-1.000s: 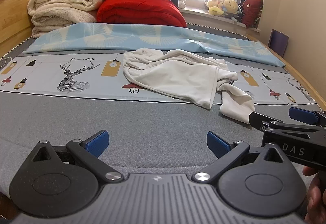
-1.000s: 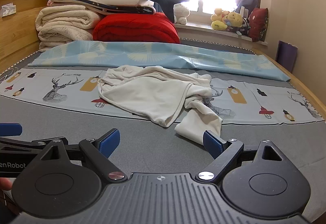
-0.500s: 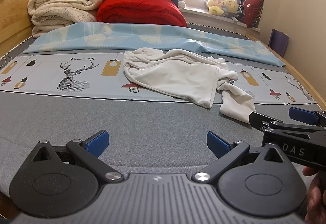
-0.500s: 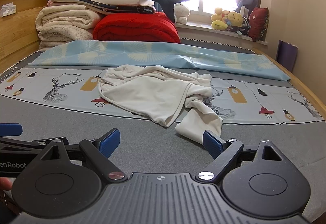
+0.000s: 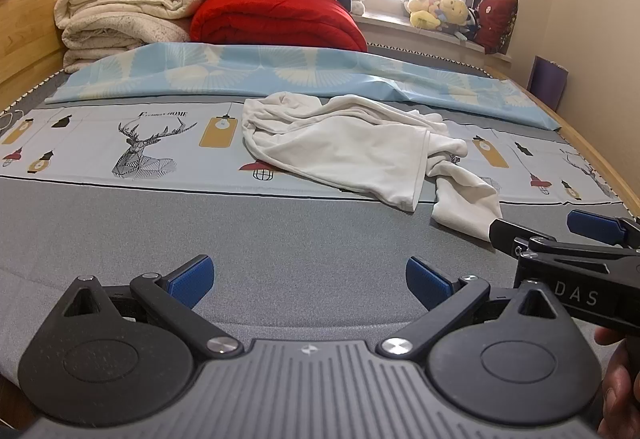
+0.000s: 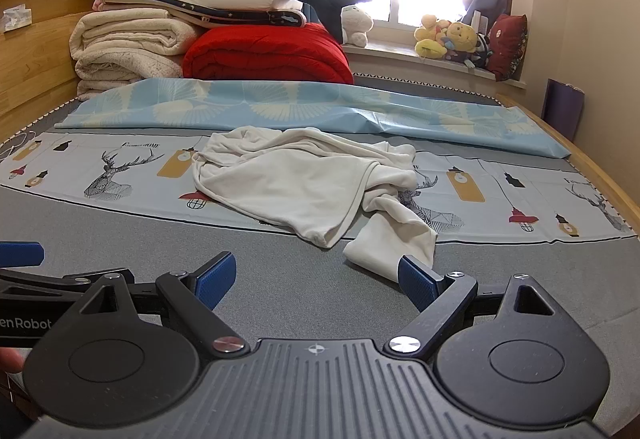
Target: Fold small clothes
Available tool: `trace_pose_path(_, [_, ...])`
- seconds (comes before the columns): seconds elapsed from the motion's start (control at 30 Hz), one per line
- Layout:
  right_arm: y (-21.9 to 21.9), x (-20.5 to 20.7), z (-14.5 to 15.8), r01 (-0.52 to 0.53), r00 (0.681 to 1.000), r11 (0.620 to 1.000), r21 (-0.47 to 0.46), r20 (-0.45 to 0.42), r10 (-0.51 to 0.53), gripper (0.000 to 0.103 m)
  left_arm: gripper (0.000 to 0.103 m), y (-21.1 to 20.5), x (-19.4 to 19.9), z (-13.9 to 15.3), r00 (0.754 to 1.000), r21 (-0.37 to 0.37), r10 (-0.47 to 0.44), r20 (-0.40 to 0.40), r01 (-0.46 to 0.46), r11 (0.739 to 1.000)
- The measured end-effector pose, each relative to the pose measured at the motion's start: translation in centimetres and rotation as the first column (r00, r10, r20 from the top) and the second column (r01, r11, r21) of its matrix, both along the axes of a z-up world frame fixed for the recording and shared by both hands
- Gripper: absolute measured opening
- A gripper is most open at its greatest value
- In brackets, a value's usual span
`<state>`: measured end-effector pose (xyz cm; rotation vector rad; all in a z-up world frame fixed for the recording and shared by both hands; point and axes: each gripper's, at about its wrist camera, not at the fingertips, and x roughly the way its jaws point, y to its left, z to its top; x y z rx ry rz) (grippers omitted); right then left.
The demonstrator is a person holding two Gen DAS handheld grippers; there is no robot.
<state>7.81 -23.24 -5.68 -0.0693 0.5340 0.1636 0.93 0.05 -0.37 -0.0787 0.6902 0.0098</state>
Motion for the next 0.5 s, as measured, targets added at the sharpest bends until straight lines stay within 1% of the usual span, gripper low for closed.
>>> trace_pose_path(0.1, [0.0, 0.0, 0.1, 0.0, 1.0, 1.0, 0.005, 0.005, 0.0, 0.088, 0.102, 0.0, 0.0, -0.1, 1.0, 0.004, 0.001, -0.002, -0.001, 1.0])
trace_pose_path(0.17, [-0.3, -0.1, 0.5, 0.01, 1.0, 1.0, 0.022, 0.025, -0.011, 0.086, 0.102, 0.3, -0.1, -0.2, 1.0, 0.004, 0.014, 0.001, -0.014, 1.0])
trace_pose_path(0.23, [-1.2, 0.3, 1.3, 0.039, 0.998, 0.998, 0.05, 0.039, -0.041, 0.085, 0.102, 0.6, -0.2, -0.4, 0.999, 0.011, 0.034, 0.007, -0.034, 0.999])
trace_pose_path(0.27, [-2.7, 0.6, 1.6, 0.05, 0.998, 0.996, 0.07, 0.043, -0.053, 0.085, 0.1, 0.7, -0.2, -0.5, 0.999, 0.014, 0.045, 0.003, -0.045, 0.999])
trace_pose_path(0.3, [-3.8, 1.1, 2.2, 0.059, 0.996, 0.994, 0.09, 0.054, -0.064, 0.085, 0.099, 0.9, -0.1, -0.7, 0.998, 0.012, 0.056, -0.007, -0.056, 0.998])
trace_pose_path(0.33, [-3.5, 1.8, 2.4, 0.064, 0.995, 0.994, 0.092, 0.065, -0.07, 0.085, 0.098, 1.1, 0.1, -0.9, 0.998, 0.001, 0.063, -0.023, -0.063, 0.998])
trace_pose_path(0.37, [-4.3, 2.2, 2.9, 0.069, 0.994, 0.993, 0.098, 0.08, -0.077, 0.085, 0.095, 1.1, 0.2, -1.1, 0.997, -0.009, 0.066, -0.035, -0.066, 0.998])
trace_pose_path(0.4, [-5.1, 2.8, 3.3, 0.071, 0.992, 0.993, 0.099, 0.093, -0.08, 0.084, 0.087, 1.0, 0.3, -1.2, 0.997, -0.018, 0.065, -0.044, -0.066, 0.998])
trace_pose_path(0.43, [-5.9, 3.5, 3.4, 0.078, 0.992, 0.993, 0.094, 0.094, -0.087, 0.082, 0.082, 0.8, 0.5, -1.3, 0.997, -0.024, 0.056, -0.052, -0.058, 0.998])
trace_pose_path(0.47, [-6.6, 4.6, 3.0, 0.094, 0.992, 0.992, 0.083, 0.075, -0.1, 0.08, 0.073, 0.5, 0.7, -1.4, 0.997, -0.023, 0.045, -0.055, -0.046, 0.999])
trace_pose_path(0.5, [-7.4, 5.5, 2.4, 0.113, 0.992, 0.991, 0.077, 0.056, -0.117, 0.079, 0.061, 0.1, 0.7, -1.4, 0.998, -0.021, 0.034, -0.054, -0.035, 0.999])
